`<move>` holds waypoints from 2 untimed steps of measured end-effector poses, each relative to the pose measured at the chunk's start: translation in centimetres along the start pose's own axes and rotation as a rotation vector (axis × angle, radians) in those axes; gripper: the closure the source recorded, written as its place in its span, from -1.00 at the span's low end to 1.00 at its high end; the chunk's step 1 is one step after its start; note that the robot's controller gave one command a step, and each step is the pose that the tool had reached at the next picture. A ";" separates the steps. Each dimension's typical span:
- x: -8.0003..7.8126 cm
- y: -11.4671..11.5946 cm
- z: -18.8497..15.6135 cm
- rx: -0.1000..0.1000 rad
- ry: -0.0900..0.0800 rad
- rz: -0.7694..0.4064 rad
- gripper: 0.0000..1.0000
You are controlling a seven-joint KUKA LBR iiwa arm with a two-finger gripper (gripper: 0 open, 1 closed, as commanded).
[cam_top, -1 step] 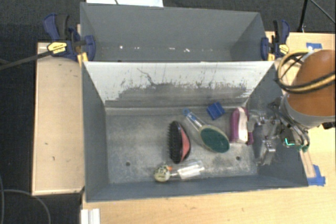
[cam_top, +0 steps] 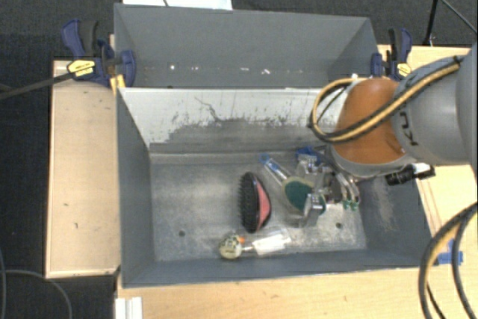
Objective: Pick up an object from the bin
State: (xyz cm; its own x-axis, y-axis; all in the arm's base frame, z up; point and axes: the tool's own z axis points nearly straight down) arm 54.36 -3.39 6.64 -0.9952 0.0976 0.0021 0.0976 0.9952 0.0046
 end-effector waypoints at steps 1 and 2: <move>-0.1 -0.5 -0.4 0.004 -0.005 0.001 1.00; -1.2 -2.2 -24.4 0.005 -0.015 -0.046 1.00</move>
Offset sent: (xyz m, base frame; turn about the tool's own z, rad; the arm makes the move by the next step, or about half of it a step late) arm 0.0000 0.0000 0.0000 0.0000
